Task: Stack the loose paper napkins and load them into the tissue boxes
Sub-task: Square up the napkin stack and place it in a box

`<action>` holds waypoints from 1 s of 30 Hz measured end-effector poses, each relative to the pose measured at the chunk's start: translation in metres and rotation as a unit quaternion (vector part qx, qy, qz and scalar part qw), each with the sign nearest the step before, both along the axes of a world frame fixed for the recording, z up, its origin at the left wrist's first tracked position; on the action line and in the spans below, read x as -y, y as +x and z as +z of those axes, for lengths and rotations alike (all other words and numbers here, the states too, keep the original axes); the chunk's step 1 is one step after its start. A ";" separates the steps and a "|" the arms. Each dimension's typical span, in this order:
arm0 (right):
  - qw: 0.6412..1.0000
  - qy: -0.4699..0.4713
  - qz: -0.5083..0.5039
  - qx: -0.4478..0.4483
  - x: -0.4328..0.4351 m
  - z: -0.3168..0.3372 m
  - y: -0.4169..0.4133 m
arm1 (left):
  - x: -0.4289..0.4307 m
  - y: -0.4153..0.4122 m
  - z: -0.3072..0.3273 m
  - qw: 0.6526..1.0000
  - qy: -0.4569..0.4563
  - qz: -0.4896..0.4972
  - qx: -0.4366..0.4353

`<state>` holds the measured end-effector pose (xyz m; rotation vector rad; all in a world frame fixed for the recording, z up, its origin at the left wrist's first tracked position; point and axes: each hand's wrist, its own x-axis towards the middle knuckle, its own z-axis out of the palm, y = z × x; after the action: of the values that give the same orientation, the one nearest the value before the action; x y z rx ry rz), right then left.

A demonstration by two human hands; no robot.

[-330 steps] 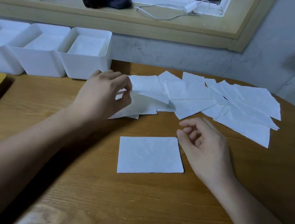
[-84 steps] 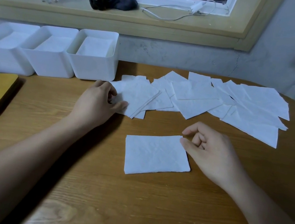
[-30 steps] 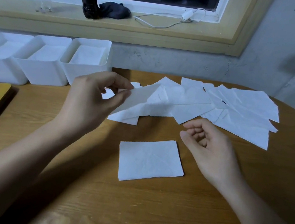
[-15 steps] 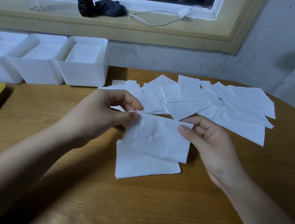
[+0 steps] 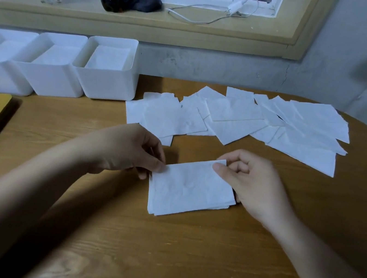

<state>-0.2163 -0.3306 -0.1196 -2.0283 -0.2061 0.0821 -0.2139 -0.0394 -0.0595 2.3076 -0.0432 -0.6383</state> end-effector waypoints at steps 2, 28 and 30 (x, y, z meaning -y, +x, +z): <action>1.000 -0.014 -0.005 0.005 0.000 -0.001 0.000 | 0.000 0.002 -0.004 1.000 0.016 0.001 0.014; 0.986 -0.104 -0.014 0.132 0.002 -0.011 0.005 | -0.022 0.031 -0.054 0.892 0.188 -0.005 0.411; 0.986 -0.102 -0.015 0.128 0.002 -0.011 0.005 | -0.021 0.031 -0.055 0.878 0.216 -0.017 0.427</action>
<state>-0.2114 -0.3325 -0.1303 -2.2427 -0.3408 -0.1846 -0.1825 -0.0182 -0.1141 2.8488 -0.3884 0.4554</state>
